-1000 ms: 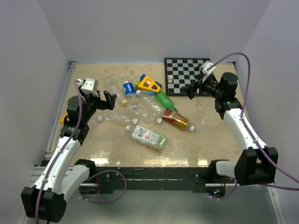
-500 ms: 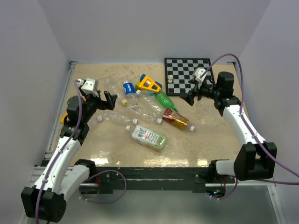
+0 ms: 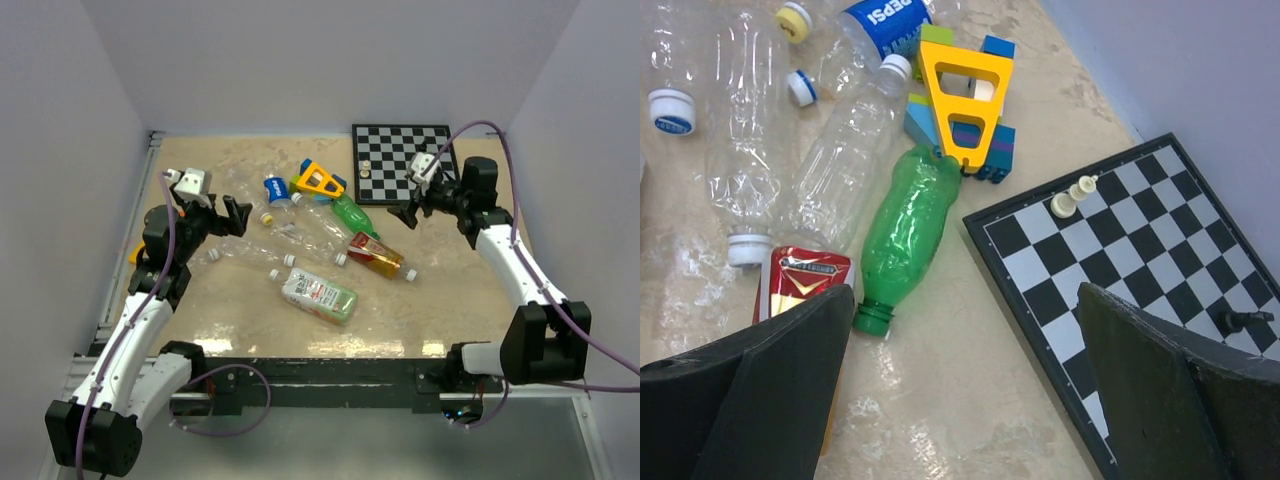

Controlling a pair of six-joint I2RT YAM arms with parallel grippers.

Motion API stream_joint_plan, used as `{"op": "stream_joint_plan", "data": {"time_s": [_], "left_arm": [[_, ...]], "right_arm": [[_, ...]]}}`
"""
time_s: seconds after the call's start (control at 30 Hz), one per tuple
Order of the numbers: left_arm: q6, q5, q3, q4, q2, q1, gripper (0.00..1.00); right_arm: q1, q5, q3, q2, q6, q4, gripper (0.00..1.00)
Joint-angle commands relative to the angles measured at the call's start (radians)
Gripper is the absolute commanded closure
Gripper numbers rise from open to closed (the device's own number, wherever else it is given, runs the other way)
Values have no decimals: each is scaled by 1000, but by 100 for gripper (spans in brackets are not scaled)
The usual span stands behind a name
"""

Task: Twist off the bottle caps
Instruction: Pick up the plastic bottle at the center of the board.

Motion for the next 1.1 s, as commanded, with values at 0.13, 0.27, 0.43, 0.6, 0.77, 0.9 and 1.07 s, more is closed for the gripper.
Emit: {"op": "stream_joint_plan", "data": {"time_s": [0.13, 0.27, 0.43, 0.6, 0.77, 0.9, 1.07], "left_arm": [[-22, 54, 14, 56, 15, 2, 0], [-24, 68, 14, 57, 18, 2, 0], [-24, 80, 14, 57, 18, 2, 0], [-25, 89, 12, 60, 25, 2, 0], [-27, 101, 11, 63, 31, 2, 0], [-27, 106, 12, 63, 31, 2, 0], [-27, 111, 11, 65, 35, 2, 0]], "right_arm": [[37, 62, 88, 46, -94, -93, 2], [168, 235, 142, 107, -138, -150, 2], [288, 374, 168, 193, -129, -190, 2], [317, 418, 125, 227, -130, -220, 2], [341, 494, 70, 241, -131, -230, 2], [341, 484, 47, 232, -134, -253, 2], [343, 489, 27, 236, -135, -279, 2]]}}
